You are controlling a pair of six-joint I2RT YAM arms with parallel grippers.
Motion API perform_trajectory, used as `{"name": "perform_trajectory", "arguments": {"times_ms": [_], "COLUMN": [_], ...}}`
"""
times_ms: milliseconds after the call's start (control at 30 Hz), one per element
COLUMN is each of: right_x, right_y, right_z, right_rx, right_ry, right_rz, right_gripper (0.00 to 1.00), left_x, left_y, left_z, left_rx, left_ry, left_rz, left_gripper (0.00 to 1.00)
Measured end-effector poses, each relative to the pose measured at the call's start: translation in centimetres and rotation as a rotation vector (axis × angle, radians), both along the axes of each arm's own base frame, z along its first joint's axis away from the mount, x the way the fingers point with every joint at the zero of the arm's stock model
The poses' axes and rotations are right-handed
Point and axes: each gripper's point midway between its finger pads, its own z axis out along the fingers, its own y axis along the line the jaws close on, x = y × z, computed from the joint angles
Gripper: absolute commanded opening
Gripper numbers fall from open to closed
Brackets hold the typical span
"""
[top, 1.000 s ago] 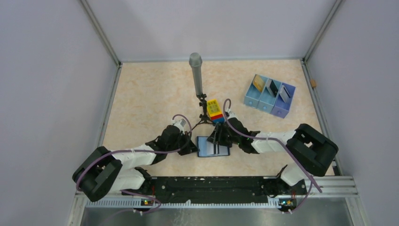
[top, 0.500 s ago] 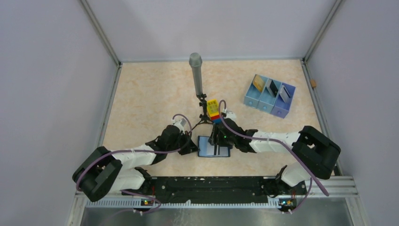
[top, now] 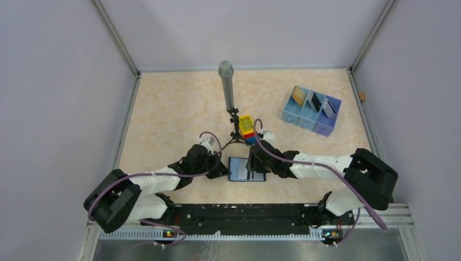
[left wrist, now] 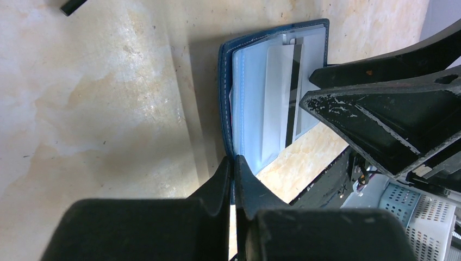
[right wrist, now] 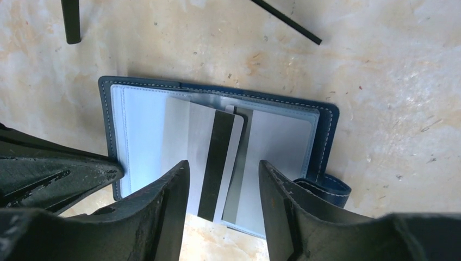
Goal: Put the credit cards into the card holder
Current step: Insert the credit card into the card holder.
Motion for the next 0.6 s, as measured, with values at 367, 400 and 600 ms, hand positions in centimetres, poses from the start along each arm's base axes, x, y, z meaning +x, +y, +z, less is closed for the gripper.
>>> {"name": "perform_trajectory", "arguments": {"times_ms": [367, 400, 600], "right_x": [-0.8, -0.9, -1.1], "right_y": [1.8, 2.1, 3.4], "right_z": [-0.2, -0.3, -0.4], "right_rx": [0.06, 0.069, 0.116], "right_ry": [0.036, 0.04, 0.054], "right_rz": [0.034, 0.04, 0.059], "right_gripper": [0.38, 0.37, 0.35], "left_x": [0.0, -0.1, -0.2], "left_y": [0.0, 0.0, -0.1], "left_z": [0.0, 0.0, 0.0], "left_rx": [-0.002, -0.001, -0.003], "left_ry": [0.001, 0.002, 0.005], "left_rz": [-0.002, -0.003, -0.008], "left_gripper": [0.0, 0.0, 0.0]}}
